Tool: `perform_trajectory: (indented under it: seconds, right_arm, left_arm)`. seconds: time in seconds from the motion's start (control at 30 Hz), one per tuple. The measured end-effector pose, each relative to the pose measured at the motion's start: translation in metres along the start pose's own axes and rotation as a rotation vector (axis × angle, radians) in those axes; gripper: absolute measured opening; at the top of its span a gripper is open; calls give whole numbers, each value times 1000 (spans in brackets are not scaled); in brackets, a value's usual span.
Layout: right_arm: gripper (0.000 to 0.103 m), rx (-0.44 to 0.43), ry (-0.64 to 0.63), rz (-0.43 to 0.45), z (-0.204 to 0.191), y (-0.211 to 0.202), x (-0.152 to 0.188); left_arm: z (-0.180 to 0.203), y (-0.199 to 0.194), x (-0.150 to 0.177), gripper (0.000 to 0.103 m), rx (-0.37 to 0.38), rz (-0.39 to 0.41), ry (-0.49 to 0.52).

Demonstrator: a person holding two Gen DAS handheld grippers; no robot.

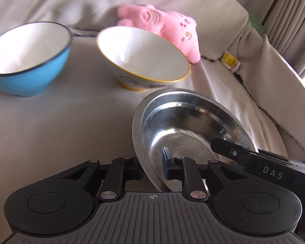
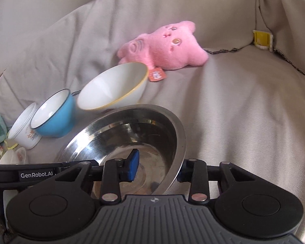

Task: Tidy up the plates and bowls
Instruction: 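Grasp the rim of the stainless steel bowl with the left tool, then carry the steel bowl and lower it into the white bowl stack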

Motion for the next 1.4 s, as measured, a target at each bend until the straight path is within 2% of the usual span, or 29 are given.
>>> perform_trajectory:
  seconds: [0.3,0.53,0.7,0.9,1.03,1.2,1.3,1.4]
  right_arm:
    - [35,-184,-129,-10,-93,-28,13]
    - [37,-302,-242,71,-180,-45,-5]
    - [37,-354,-307,66,-247,-35,-8]
    - [37,-370,-372,-21,-305,-3,11]
    - [37,-338,-440,-84,-329,20,31]
    - [37,-261,-495,-109,-335,37,48]
    - [37,-224,-500,-104,-332,40,48]
    - [37,-174,-499,-96,-325,41,45]
  left_arm:
    - [-48,-102,29,20,-84,93,-10]
    - [-93,-182,21,20,-112,195,-68]
    - [-139,-226,16,19,-173,283,-128]
    - [-193,-250,28,19,-258,303,-185]
    - [-226,-249,38,20,-325,310,-210]
    - [-251,-242,52,21,-326,284,-257]
    - [-252,-246,54,27,-310,305,-231]
    - [-251,-244,53,28,-316,301,-204]
Point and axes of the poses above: each gripper's, at about its wrist camera, not at the fingertips, and y roughly the way its jaws point, z to its right, x to its underside, the point moved 6 cm from there along y, roughly the way its jaws point, and after that the axes turned 4 degrees about z, right-handed, at the moved point
